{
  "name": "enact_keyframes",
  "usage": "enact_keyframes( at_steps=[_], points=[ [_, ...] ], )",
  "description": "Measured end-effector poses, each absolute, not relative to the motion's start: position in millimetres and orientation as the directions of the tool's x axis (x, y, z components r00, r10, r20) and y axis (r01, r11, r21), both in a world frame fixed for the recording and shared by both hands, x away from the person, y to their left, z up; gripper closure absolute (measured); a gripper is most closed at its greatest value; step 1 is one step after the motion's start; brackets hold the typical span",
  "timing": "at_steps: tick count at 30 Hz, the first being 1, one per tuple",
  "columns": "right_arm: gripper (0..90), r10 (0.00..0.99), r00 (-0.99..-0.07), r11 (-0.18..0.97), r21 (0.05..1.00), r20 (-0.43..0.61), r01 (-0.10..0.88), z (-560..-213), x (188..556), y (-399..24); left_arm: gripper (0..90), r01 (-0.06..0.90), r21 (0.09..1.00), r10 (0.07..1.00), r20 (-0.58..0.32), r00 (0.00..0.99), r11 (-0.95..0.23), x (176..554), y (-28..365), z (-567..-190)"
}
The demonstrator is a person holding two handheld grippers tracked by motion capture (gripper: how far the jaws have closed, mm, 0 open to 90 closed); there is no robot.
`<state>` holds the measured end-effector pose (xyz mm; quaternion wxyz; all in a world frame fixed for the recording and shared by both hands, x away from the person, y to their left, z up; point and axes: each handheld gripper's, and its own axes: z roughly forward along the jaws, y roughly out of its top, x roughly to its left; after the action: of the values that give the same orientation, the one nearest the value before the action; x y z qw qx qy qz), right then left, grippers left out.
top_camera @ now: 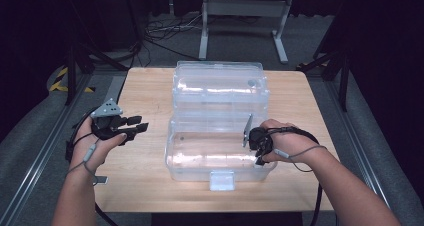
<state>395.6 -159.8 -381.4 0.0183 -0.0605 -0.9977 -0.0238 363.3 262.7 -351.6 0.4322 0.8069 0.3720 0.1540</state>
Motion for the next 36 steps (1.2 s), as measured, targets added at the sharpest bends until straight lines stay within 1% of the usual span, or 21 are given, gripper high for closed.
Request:
enact_keyframes(
  at_steps=[2,7,16,18,20,22,30,32,35,36],
  points=[
    [71.1,0.124,-0.991,0.991,0.054,0.043,0.127,-383,396,-160,61.1,0.467,0.811,0.733,-0.071,0.677,-0.352,364,262,-352],
    [71.1,0.128,-0.99,0.991,0.035,0.053,0.13,-387,396,-160,61.0,0.467,0.808,0.728,-0.071,0.682,-0.359,364,261,-352],
    [70.6,0.136,-0.989,0.99,0.029,0.056,0.138,-389,396,-161,61.0,0.469,0.808,0.727,-0.073,0.682,-0.358,363,260,-352],
    [67.5,0.146,-0.987,0.988,0.046,0.063,0.149,-389,395,-161,60.9,0.468,0.807,0.726,-0.073,0.683,-0.36,363,260,-352],
    [65.6,0.127,-0.991,0.99,0.05,0.041,0.129,-387,394,-161,60.8,0.469,0.807,0.727,-0.073,0.683,-0.36,363,260,-352],
    [65.0,0.115,-0.993,0.992,0.057,0.036,0.117,-384,392,-161,60.8,0.467,0.806,0.726,-0.07,0.684,-0.363,364,260,-352],
    [63.0,0.127,-0.992,0.985,0.117,0.012,0.128,-364,388,-165,59.5,0.472,0.804,0.723,-0.078,0.686,-0.361,365,259,-353],
    [62.6,0.126,-0.992,0.983,0.132,0.01,0.127,-359,386,-166,58.7,0.476,0.803,0.714,-0.092,0.694,-0.359,366,259,-353],
    [63.3,0.129,-0.992,0.98,0.154,-0.002,0.127,-349,382,-167,52.2,0.478,0.803,0.689,-0.12,0.715,-0.356,370,259,-354],
    [63.8,0.129,-0.992,0.978,0.168,-0.008,0.126,-346,380,-167,51.8,0.477,0.802,0.683,-0.122,0.72,-0.36,371,258,-354]
  ],
)
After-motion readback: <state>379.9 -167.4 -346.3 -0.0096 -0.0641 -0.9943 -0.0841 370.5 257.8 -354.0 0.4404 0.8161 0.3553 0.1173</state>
